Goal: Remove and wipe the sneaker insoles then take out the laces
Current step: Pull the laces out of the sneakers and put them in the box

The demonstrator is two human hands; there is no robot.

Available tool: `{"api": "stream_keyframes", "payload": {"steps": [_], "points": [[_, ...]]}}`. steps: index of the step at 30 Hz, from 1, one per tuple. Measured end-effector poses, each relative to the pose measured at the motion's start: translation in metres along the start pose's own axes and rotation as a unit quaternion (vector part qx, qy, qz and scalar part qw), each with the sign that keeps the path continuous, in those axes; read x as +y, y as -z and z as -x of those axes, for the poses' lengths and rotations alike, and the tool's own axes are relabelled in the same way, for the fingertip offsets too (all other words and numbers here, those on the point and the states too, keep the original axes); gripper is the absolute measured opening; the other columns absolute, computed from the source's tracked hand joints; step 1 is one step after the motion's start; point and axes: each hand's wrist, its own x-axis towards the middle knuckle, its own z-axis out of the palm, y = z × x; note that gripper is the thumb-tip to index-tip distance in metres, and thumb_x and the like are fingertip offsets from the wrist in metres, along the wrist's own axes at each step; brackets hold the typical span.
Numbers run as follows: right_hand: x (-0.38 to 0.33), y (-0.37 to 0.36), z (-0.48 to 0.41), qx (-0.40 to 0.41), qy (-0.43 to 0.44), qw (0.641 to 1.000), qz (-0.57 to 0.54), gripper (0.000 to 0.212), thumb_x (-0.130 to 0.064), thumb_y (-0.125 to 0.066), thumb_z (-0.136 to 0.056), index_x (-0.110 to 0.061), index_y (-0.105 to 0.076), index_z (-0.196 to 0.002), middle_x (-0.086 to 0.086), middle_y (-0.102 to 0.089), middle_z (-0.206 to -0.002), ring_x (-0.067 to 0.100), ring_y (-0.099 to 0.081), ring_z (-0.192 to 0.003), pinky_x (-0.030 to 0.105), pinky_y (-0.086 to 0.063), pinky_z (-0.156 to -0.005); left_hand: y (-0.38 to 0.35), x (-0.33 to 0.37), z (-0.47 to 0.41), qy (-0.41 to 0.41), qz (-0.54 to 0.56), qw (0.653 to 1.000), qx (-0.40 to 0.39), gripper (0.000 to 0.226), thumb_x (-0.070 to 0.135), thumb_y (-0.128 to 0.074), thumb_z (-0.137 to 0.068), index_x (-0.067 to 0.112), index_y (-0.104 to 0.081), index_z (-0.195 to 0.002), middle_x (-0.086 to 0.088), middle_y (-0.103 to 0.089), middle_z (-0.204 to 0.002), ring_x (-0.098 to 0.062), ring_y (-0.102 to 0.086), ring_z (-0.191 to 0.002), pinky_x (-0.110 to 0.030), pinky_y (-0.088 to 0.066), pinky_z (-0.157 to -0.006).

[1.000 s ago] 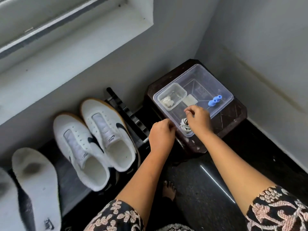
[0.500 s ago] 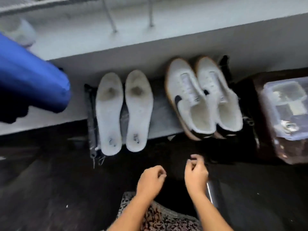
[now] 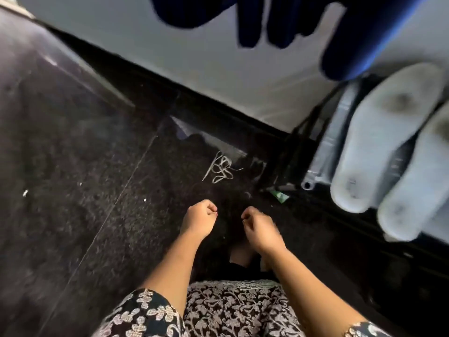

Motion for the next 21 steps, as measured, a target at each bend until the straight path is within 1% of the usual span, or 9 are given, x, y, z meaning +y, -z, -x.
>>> {"api": "stream_keyframes", "payload": {"steps": [5,7,9,11,13,15,18,20,21], "points": [[0.007,-0.046,-0.074,-0.050,0.038,0.994,0.092,0.016,-0.018,-0.044,-0.090,-0.023,-0.055,-0.101,0.005,-0.065,-0.101,0.028,-0.060,-0.094,0.034,-0.047,-0.071,-0.015,-0.053,-0.054,0.045,0.019,0.999,0.019,0.019,0.026,-0.060,-0.088,0.032,-0.055,-0.071,0.009,-0.069,-0.080,-0.017,-0.062,-0.084,-0.031,-0.053,-0.075],[0.012,-0.062,-0.106,-0.063,0.037,0.990,0.124,0.018,-0.016,-0.044,-0.089,-0.022,-0.054,-0.103,0.006,-0.064,-0.105,0.029,-0.060,-0.097,0.034,-0.046,-0.073,-0.026,-0.070,-0.077,0.054,0.016,0.998,0.007,0.016,0.028,-0.059,-0.089,0.032,-0.055,-0.073,0.007,-0.069,-0.083,-0.017,-0.062,-0.085,-0.033,-0.053,-0.076],[0.022,-0.082,-0.142,-0.077,0.038,0.983,0.159,0.022,-0.015,-0.043,-0.090,-0.022,-0.053,-0.108,0.007,-0.063,-0.111,0.030,-0.058,-0.102,0.036,-0.047,-0.080,-0.041,-0.086,-0.104,0.060,0.015,0.998,-0.004,0.017,0.028,-0.060,-0.087,0.031,-0.054,-0.072,0.004,-0.069,-0.087,-0.020,-0.063,-0.087,-0.036,-0.054,-0.079],[0.032,-0.098,-0.176,-0.084,0.044,0.976,0.199,0.028,-0.014,-0.043,-0.090,-0.023,-0.052,-0.114,0.008,-0.060,-0.119,0.030,-0.055,-0.109,0.038,-0.047,-0.089,-0.055,-0.096,-0.129,0.052,0.021,0.998,-0.012,0.012,0.024,-0.060,-0.087,0.030,-0.056,-0.077,-0.001,-0.069,-0.092,-0.022,-0.064,-0.089,-0.036,-0.054,-0.081],[0.046,-0.114,-0.213,-0.088,0.061,0.964,0.242,0.034,-0.012,-0.045,-0.089,-0.022,-0.052,-0.121,0.007,-0.056,-0.126,0.029,-0.051,-0.116,0.038,-0.044,-0.092,-0.069,-0.102,-0.157,0.035,0.023,0.999,-0.012,0.008,0.019,-0.059,-0.086,0.027,-0.061,-0.088,-0.004,-0.069,-0.096,-0.024,-0.064,-0.092,-0.035,-0.053,-0.083],[0.058,-0.130,-0.250,-0.097,0.080,0.949,0.290,0.040,-0.012,-0.049,-0.087,-0.022,-0.049,-0.126,0.005,-0.050,-0.131,0.028,-0.047,-0.122,0.040,-0.043,-0.095,-0.081,-0.108,-0.186,0.017,0.017,1.000,-0.011,0.011,0.017,-0.057,-0.085,0.023,-0.062,-0.094,-0.007,-0.069,-0.100,-0.025,-0.063,-0.095,-0.037,-0.052,-0.085],[0.071,-0.152,-0.296,-0.119,0.118,0.910,0.379,0.046,-0.013,-0.052,-0.086,-0.022,-0.044,-0.131,0.005,-0.039,-0.139,0.028,-0.038,-0.127,0.045,-0.042,-0.099,-0.093,-0.118,-0.222,-0.009,-0.011,1.000,-0.001,0.022,0.017,-0.055,-0.084,0.015,-0.062,-0.105,-0.013,-0.068,-0.106,-0.031,-0.062,-0.102,-0.041,-0.050,-0.088],[0.071,-0.165,-0.323,-0.125,0.138,0.882,0.433,0.050,-0.012,-0.049,-0.088,-0.022,-0.040,-0.135,0.005,-0.020,-0.152,0.029,-0.026,-0.136,0.049,-0.036,-0.102,-0.097,-0.125,-0.241,-0.010,-0.015,1.000,0.003,0.027,0.014,-0.054,-0.083,0.014,-0.062,-0.109,-0.013,-0.068,-0.109,-0.032,-0.061,-0.106,-0.041,-0.050,-0.091],[0.070,-0.170,-0.333,-0.132,0.135,0.877,0.443,0.051,-0.012,-0.047,-0.089,-0.022,-0.038,-0.138,0.004,-0.009,-0.157,0.029,-0.019,-0.140,0.051,-0.033,-0.104,-0.098,-0.128,-0.247,-0.009,-0.015,1.000,0.000,0.029,0.013,-0.054,-0.083,0.015,-0.062,-0.111,-0.013,-0.068,-0.110,-0.031,-0.061,-0.107,-0.041,-0.049,-0.092]]}}
